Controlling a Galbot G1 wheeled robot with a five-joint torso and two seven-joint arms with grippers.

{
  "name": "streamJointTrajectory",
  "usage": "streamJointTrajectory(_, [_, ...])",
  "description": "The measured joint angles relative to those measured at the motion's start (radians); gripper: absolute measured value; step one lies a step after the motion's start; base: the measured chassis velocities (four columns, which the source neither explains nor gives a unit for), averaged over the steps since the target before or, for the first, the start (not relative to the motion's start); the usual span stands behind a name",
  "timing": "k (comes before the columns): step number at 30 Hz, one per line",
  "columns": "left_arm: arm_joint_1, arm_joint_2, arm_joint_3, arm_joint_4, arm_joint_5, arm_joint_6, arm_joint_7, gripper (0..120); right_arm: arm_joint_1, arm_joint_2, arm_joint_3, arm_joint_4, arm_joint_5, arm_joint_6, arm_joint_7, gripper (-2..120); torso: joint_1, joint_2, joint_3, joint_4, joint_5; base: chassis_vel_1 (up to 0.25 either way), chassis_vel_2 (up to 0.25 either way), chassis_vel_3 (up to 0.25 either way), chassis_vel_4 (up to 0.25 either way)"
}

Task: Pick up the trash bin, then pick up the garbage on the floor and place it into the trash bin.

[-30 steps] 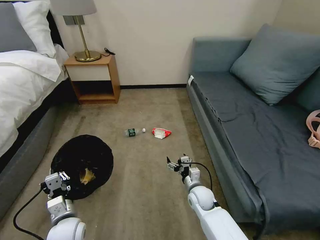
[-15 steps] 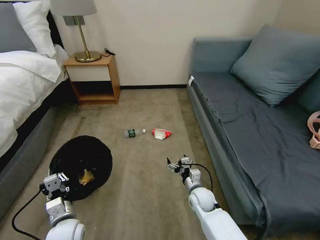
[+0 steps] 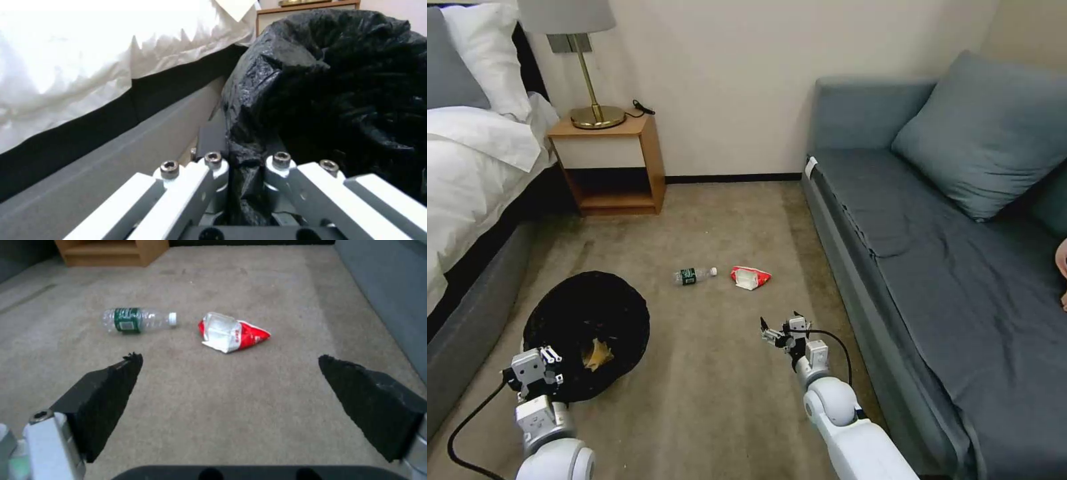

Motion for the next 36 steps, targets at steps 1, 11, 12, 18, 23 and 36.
streamJointTrajectory(1, [0.0,0.0,0.0,0.0,0.0,0.0,0.0,4,0.0,0.0,0.0,0.0,0.0,0.0,0.0,100,0.0,0.0,0.0,0.0,0.0,-0.088,0.067,0.088,-0.073])
streamJointTrajectory(11, [0.0,-0.002,0.001,0.003,0.0,-0.002,0.0,4,-0.01,0.0,0.004,-0.003,-0.006,0.007,-0.002,100,0.0,0.0,0.0,0.0,0.0,-0.099,0.1,0.103,-0.099])
streamJointTrajectory(12, [0.0,-0.003,0.001,0.003,0.0,-0.002,0.0,4,-0.01,0.0,0.004,-0.003,-0.006,0.007,-0.002,100,0.0,0.0,0.0,0.0,0.0,-0.138,0.103,0.122,-0.1])
streamJointTrajectory(18, [0.004,-0.003,0.001,0.003,-0.001,-0.006,-0.001,4,-0.016,0.001,0.004,-0.003,-0.01,0.008,-0.004,100,0.0,0.0,0.0,0.0,-0.0001,-0.117,0.087,0.096,-0.097])
streamJointTrajectory(23, [0.011,-0.002,0.0,0.003,-0.005,-0.013,-0.001,4,-0.028,0.006,0.007,-0.003,-0.018,0.011,-0.007,100,0.0,0.0,0.0,0.0,0.0,-0.096,0.078,0.077,-0.081])
streamJointTrajectory(36, [0.019,0.011,-0.003,0.002,-0.012,-0.019,-0.003,4,-0.046,0.015,0.015,0.001,-0.038,0.019,-0.01,100,0.0,0.0,0.0,0.0,0.0,-0.111,0.126,0.124,-0.12])
